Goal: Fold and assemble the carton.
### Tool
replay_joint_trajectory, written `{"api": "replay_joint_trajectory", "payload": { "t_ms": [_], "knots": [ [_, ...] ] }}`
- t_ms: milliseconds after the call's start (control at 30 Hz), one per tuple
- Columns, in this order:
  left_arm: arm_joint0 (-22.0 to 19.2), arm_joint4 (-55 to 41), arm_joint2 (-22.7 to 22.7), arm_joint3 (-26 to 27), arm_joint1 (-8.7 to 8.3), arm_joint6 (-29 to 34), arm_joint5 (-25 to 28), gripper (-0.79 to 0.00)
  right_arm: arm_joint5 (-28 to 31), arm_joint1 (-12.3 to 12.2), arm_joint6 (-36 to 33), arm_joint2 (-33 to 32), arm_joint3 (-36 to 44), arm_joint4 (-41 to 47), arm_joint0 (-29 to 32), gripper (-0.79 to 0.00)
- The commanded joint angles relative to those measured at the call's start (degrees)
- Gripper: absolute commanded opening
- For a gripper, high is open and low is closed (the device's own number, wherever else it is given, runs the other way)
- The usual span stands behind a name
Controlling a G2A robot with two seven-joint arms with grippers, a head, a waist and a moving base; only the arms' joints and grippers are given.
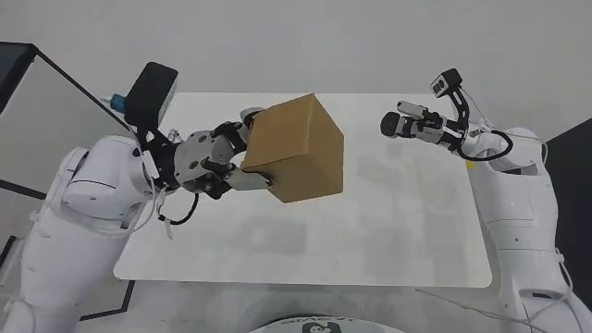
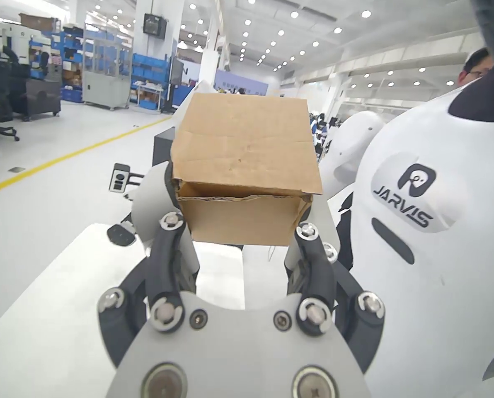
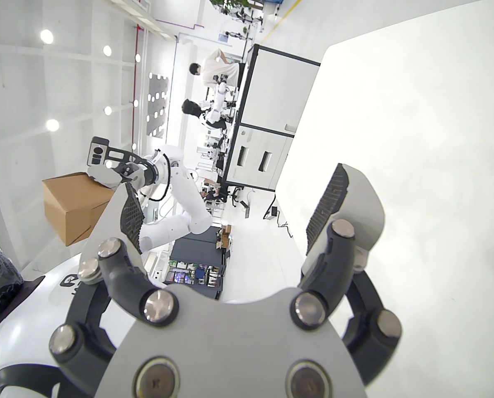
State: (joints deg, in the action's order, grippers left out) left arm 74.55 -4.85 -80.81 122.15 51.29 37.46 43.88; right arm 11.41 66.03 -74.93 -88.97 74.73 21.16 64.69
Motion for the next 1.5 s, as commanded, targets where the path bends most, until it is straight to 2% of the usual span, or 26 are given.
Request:
{"api": "replay_joint_trajectory", "payload": {
  "t_ms": [0, 233, 367, 633, 733, 833, 1067, 1333, 1467],
  "knots": [
    [0.16, 0.55, -0.62, 0.51, -0.08, 0.57, -1.38, -0.785, 0.0, 0.0, 0.0, 0.0, 0.0, 0.0, 0.0, 0.0],
    [1.7, -9.91, -0.72, -0.63, 0.27, -4.44, -1.24, -0.785, 0.0, 0.0, 0.0, 0.0, 0.0, 0.0, 0.0, 0.0],
    [2.35, -13.68, -0.76, -1.32, 0.28, -3.69, -3.28, -0.785, 0.0, 0.0, 0.0, 0.0, 0.0, 0.0, 0.0, 0.0],
    [2.15, -13.38, -1.15, -1.29, 0.19, -2.3, -3.73, -0.785, 0.0, 0.0, 0.0, 0.0, 0.0, 0.0, 0.0, 0.0],
    [2.77, -14.84, -1.19, -0.15, 0.3, -3.87, -8.01, -0.785, 0.0, 0.0, 0.0, 0.0, 0.0, 0.0, 0.0, 0.0],
    [4.89, -22.28, -0.4, 1.66, 0.57, -7.23, -14.5, -0.785, 0.0, 0.0, 0.0, 0.0, 0.0, 0.0, 0.0, 0.0],
    [9.4, -33.73, 0.03, 4.88, 0.89, -9.1, -25.81, -0.785, 0.0, 0.0, 0.0, 0.0, 0.0, 0.0, 0.0, 0.0],
    [9.53, -33.81, -0.48, 5.59, 0.93, -9.47, -26.14, -0.785, 0.0, 0.0, 0.0, 0.0, 0.0, 0.0, 0.0, 0.0],
    [11.01, -41.45, 1.34, 7.6, 1.63, -14.39, -27.97, -0.785, 0.0, 0.0, 0.0, 0.0, 0.0, 0.0, 0.0, 0.0]
  ]
}}
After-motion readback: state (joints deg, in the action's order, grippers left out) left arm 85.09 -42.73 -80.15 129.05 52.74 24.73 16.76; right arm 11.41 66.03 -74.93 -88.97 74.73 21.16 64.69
